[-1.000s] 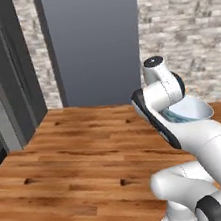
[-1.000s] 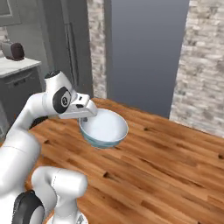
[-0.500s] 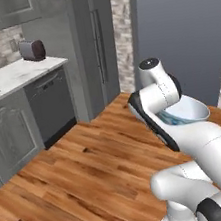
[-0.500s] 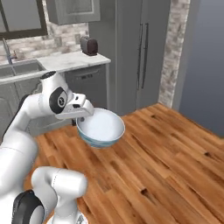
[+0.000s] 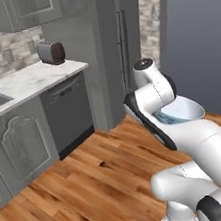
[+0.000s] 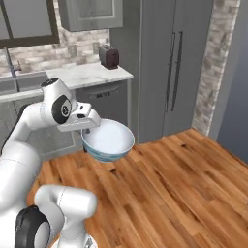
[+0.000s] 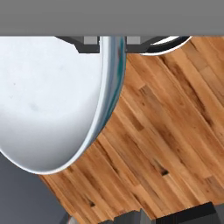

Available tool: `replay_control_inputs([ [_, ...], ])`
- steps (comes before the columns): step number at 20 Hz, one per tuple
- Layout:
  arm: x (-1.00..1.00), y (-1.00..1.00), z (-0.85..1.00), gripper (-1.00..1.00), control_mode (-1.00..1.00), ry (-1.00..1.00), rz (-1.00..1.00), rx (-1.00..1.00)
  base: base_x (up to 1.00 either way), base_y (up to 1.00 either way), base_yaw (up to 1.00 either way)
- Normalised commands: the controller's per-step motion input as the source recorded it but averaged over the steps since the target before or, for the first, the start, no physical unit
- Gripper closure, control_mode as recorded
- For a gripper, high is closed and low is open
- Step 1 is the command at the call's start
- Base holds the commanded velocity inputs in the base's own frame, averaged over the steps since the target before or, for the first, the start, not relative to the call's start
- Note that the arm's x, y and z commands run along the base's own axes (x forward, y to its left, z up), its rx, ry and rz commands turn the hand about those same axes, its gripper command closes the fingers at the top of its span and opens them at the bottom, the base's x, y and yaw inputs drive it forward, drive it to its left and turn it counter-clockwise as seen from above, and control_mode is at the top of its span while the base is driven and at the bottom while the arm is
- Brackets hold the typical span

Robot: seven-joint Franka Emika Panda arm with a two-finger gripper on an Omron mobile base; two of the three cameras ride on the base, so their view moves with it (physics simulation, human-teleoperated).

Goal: Pick the cup and bowl from the counter and place them on the counter next to the sink.

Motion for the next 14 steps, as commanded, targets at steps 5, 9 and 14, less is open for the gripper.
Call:
replay_control_inputs([
  [5, 0.0, 0.0, 0.0, 1.0, 1.0, 0.0, 0.0, 0.0, 1.0, 0.0, 0.17],
  [9, 0.0, 0.0, 0.0, 1.0, 1.0, 0.0, 0.0, 0.0, 1.0, 0.0, 0.21],
  [14, 0.0, 0.0, 0.0, 1.0, 1.0, 0.0, 0.0, 0.0, 0.99, 0.0, 0.25],
])
